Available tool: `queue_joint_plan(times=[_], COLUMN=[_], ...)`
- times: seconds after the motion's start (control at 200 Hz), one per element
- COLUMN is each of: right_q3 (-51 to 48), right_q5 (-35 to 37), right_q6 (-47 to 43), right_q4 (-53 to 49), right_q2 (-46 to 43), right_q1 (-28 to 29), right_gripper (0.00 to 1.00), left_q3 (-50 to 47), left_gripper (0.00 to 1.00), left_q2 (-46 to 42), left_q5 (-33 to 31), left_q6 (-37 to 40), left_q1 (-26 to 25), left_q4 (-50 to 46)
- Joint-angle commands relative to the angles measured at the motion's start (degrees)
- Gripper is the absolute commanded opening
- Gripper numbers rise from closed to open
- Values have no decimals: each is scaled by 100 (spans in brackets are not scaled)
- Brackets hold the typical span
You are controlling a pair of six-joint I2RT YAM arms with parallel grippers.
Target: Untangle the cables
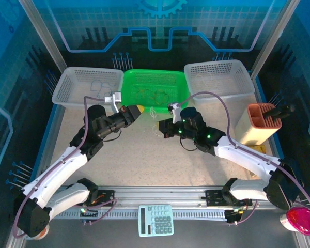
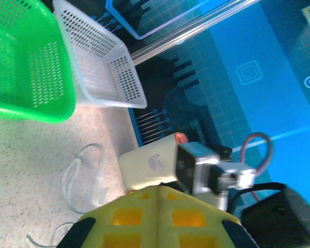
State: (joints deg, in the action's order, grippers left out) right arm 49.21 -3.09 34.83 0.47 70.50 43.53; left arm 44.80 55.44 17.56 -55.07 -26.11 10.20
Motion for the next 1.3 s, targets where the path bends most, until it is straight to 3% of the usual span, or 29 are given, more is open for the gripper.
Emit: queue_joint_plan(times=[0.0,0.035,0.185,0.3,0.425,1.12,1.296], right_q3=[-222,-236,-358,-283,-135,89,91], right_q5=[225,206,-449,-894,-1178,-1097,-1079], right_q6=[-57,-50,-123,-215,-257,-249,-243], right_q4=[-12,4,595,794,751,652,658], right_q2=[-138,-159,-316,-363,-345,-157,-100], right_q1=[-141,-139,-138,-152,-151,139,157], right_gripper=[0,0,0,0,0,0,0], left_q3=[394,415,129,-200,-196,-160,-182], left_gripper=[0,0,40,55,61,52,33], left_q2=[-132,-117,-23,14,94,315,336], left_q5=[-38,-32,-49,-86,21,204,195], left_q6=[188,212,134,-4,31,-52,-54], left_q1=[-30,-35,-34,-32,-35,-175,-231], left_q4=[-103,-159,-108,172,233,544,587])
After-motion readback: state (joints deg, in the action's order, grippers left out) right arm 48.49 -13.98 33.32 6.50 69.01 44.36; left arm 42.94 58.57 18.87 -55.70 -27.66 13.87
